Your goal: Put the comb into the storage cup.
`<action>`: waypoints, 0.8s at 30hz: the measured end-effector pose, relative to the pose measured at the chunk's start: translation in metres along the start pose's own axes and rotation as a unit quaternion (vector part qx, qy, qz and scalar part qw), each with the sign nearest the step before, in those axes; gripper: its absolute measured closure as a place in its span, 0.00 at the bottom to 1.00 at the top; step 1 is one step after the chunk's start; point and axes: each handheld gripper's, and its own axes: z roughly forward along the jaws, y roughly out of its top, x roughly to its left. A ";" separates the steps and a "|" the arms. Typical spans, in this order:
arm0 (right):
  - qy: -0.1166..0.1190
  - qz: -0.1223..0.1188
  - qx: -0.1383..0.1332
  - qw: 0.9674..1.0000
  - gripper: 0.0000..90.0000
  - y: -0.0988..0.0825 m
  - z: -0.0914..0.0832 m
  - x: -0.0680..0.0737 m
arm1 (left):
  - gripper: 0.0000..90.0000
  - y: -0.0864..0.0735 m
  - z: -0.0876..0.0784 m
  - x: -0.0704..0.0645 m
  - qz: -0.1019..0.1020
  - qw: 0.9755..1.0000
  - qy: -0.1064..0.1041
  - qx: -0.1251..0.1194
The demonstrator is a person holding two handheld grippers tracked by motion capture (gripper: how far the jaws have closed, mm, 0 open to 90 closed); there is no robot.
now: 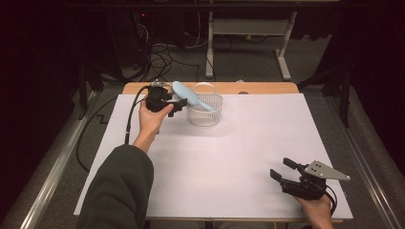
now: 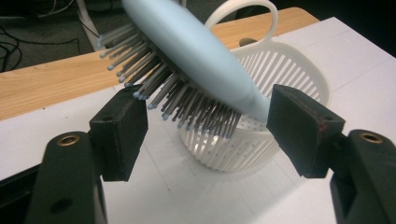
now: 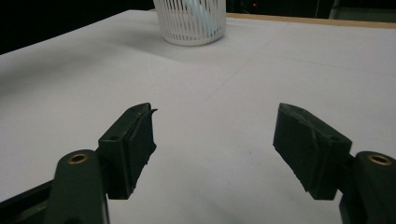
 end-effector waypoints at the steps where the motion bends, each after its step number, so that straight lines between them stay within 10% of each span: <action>1: 0.000 0.000 0.001 1.000 0.33 0.000 0.000 0.000 | 0.33 0.000 -0.001 0.000 0.000 1.000 0.000 -0.002; 24: -0.001 0.000 0.001 1.000 0.33 0.000 0.000 0.000 | 0.33 -0.006 -0.016 0.002 0.012 1.000 0.005 -0.022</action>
